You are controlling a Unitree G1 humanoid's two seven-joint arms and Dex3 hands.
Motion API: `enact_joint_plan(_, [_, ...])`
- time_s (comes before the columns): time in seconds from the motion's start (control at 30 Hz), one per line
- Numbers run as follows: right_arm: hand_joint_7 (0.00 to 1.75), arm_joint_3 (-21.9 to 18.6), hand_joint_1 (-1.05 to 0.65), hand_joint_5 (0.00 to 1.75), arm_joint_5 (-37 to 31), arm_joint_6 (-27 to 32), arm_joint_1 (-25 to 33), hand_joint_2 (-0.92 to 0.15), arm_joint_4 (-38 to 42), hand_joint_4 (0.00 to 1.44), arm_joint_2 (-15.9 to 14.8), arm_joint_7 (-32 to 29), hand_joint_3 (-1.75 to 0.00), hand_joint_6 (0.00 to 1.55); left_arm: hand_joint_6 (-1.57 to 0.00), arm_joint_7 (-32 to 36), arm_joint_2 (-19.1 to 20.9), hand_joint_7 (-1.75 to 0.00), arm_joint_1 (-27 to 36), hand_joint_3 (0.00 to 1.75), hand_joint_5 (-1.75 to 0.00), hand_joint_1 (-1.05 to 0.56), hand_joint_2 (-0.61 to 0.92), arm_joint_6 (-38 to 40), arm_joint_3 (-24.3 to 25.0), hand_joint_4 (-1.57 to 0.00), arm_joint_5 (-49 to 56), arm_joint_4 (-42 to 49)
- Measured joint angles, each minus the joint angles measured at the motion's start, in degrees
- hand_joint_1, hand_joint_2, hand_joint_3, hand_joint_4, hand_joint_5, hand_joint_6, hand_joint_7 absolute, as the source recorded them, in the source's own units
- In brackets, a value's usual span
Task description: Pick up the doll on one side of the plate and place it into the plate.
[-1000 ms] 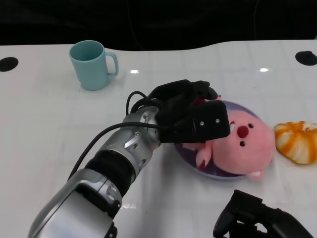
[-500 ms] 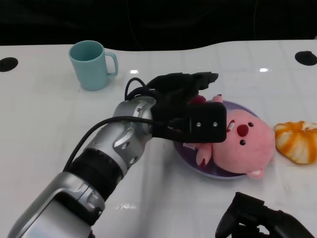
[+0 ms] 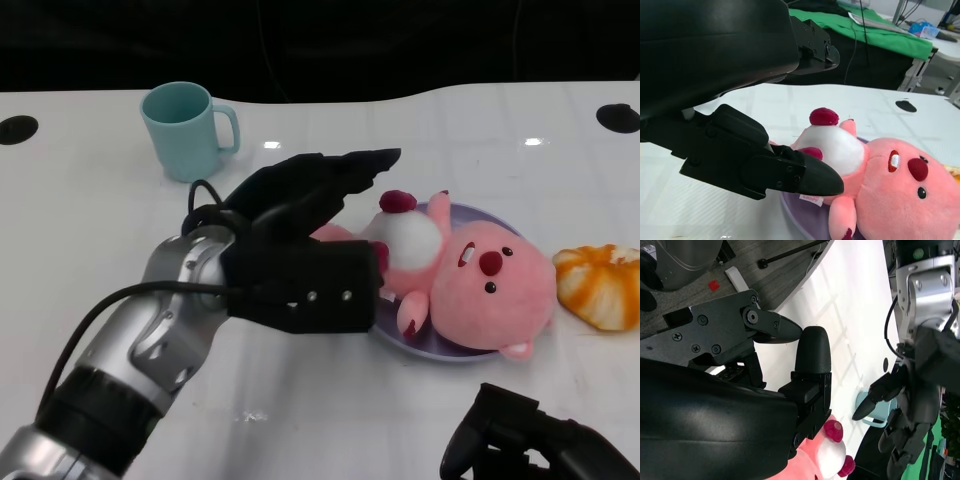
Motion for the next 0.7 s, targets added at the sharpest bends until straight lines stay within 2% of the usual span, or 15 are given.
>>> enact_joint_plan(0.1, [1.66,-0.16,-0.22,1.75,0.0,0.0,-0.32,-0.86,0.07,0.64,-0.01,0.05,-0.65,0.45,-0.2,0.01,0.56,-0.07,1.68,0.12,-0.53,-0.65,0.92,-0.65,0.89,-0.01,-0.71,-2.19])
enact_joint_plan(0.23, [1.67,-0.32,-0.22,1.75,0.03,-0.01,-0.67,-0.85,0.62,0.65,0.02,0.15,-0.66,0.46,-0.29,2.2,0.69,-0.11,5.34,0.05,-0.76,-0.52,0.92,-5.54,2.76,-0.05,-2.99,-2.32])
enact_joint_plan(0.4, [1.67,-0.29,-0.22,1.75,0.04,-0.01,-1.13,-0.85,0.89,0.66,0.09,0.15,-0.67,0.46,-0.41,5.18,0.95,-0.16,10.18,0.03,-0.85,-0.33,0.92,-12.01,5.35,-0.18,-5.66,-2.31])
enact_joint_plan(0.6, [1.67,-0.31,-0.23,1.75,0.24,0.0,-1.35,-0.84,1.11,0.66,0.11,0.19,-0.67,0.46,-0.59,5.68,0.88,-0.22,16.79,0.04,-0.94,-0.08,0.91,-15.86,8.18,-0.36,-9.41,-5.22])
enact_joint_plan(0.63, [1.67,-0.31,-0.23,1.75,0.32,0.0,-1.36,-0.84,1.11,0.66,0.12,0.2,-0.68,0.46,-0.66,5.67,0.86,-0.25,17.97,0.07,-0.97,-0.03,0.92,-16.4,8.64,-0.42,-10.08,-6.23])
enact_joint_plan(0.67, [1.68,-0.32,-0.23,1.75,0.36,0.04,-1.39,-0.84,1.12,0.66,0.12,0.2,-0.68,0.46,-0.7,5.58,0.9,-0.29,18.86,0.36,-0.98,0.0,0.78,-16.71,8.94,-0.46,-10.8,-7.17])
enact_joint_plan(0.7, [1.68,-0.32,-0.23,1.75,0.44,0.1,-1.42,-0.84,1.12,0.66,0.12,0.2,-0.68,0.46,-0.74,5.32,0.99,-0.34,19.71,0.75,-0.99,0.02,0.59,-16.72,9.2,-0.5,-11.49,-8.44])
